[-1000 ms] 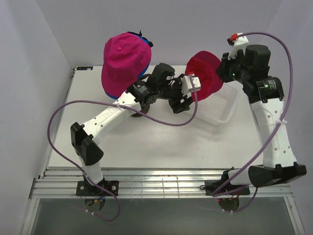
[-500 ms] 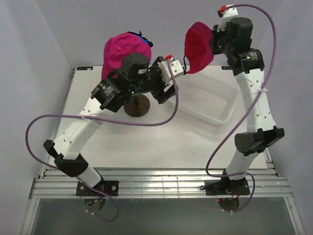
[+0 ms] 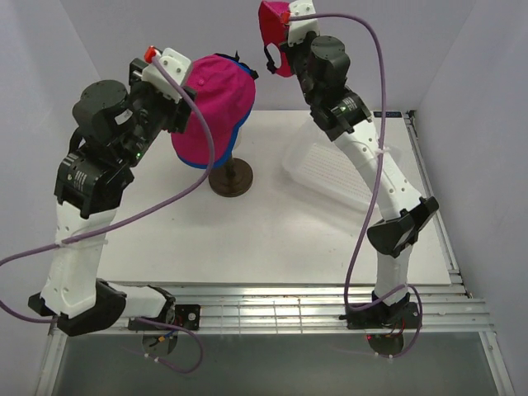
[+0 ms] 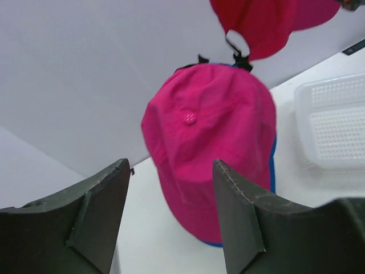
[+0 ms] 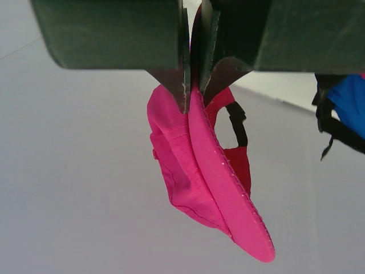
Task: Stack the hats
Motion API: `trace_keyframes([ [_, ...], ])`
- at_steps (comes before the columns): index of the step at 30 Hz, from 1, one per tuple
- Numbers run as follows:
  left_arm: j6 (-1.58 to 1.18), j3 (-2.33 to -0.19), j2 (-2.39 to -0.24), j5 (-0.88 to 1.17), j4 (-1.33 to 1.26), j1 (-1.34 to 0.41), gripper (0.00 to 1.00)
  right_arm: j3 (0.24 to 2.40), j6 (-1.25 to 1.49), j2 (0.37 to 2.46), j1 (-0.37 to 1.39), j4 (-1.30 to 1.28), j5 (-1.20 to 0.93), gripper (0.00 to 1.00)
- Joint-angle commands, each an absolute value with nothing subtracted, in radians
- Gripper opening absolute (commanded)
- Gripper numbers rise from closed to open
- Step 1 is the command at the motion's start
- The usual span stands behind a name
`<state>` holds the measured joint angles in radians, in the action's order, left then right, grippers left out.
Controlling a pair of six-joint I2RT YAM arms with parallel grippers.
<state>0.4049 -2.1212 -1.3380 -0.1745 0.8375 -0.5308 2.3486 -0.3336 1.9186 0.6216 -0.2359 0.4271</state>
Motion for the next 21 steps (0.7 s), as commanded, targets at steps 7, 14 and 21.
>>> trace_keyframes([
  [7,0.429,-1.826,-1.217,-0.331,0.848,-0.427,0.63,2.404,-0.873,1.997,0.843,0.239,0.6,0.08],
  [14,0.403,-1.654,-1.155,-0.373,0.799,-0.307,0.54,2.364,-1.081,1.99,0.953,0.33,0.597,0.08],
  [21,0.365,-1.518,-1.124,-0.347,0.702,-0.213,0.5,2.323,-1.193,1.98,1.038,0.33,0.577,0.08],
])
